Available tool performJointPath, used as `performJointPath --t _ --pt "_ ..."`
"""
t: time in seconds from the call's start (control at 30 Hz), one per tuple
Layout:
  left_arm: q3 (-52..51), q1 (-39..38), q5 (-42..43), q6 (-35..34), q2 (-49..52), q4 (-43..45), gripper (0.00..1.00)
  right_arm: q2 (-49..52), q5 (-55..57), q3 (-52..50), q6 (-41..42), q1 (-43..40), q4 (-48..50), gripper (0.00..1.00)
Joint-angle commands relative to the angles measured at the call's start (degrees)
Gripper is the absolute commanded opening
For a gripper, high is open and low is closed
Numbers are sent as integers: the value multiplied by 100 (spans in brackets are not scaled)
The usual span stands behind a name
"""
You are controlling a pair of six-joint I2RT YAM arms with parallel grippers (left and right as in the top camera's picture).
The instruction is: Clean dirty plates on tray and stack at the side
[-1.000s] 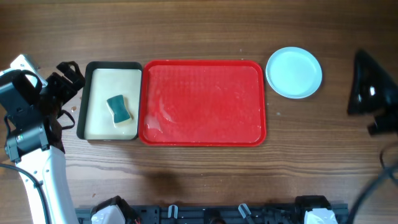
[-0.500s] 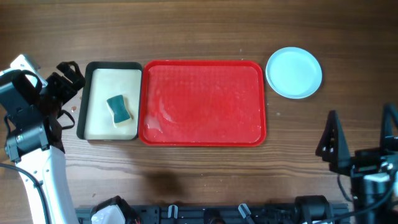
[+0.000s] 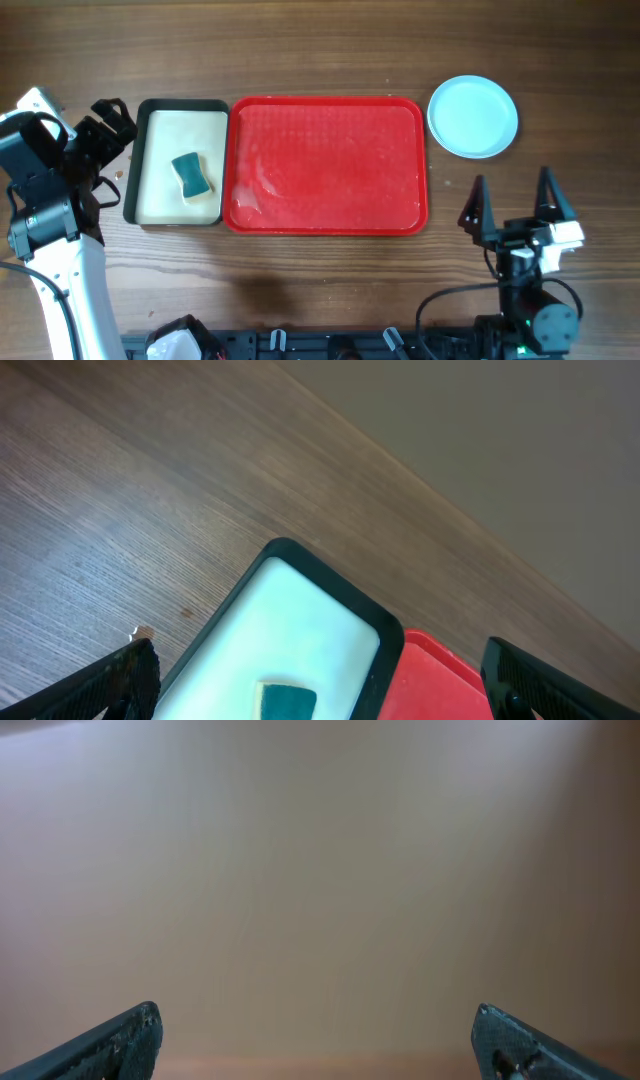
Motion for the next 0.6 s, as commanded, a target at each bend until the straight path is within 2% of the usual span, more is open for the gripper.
performJointPath --t 0.0,0.07,0.2,0.57 --pt "48 31 50 -50 17 13 100 -98 59 -90 122 -31 -660 100" --pt "48 31 50 -50 17 13 100 -98 44 -90 -46 -28 -1202 100" --pt "48 31 50 -50 17 13 100 -98 -374 -90 -1071 -28 -2159 100" --pt "48 31 50 -50 17 13 100 -87 -372 -90 -1056 -26 -2140 100"
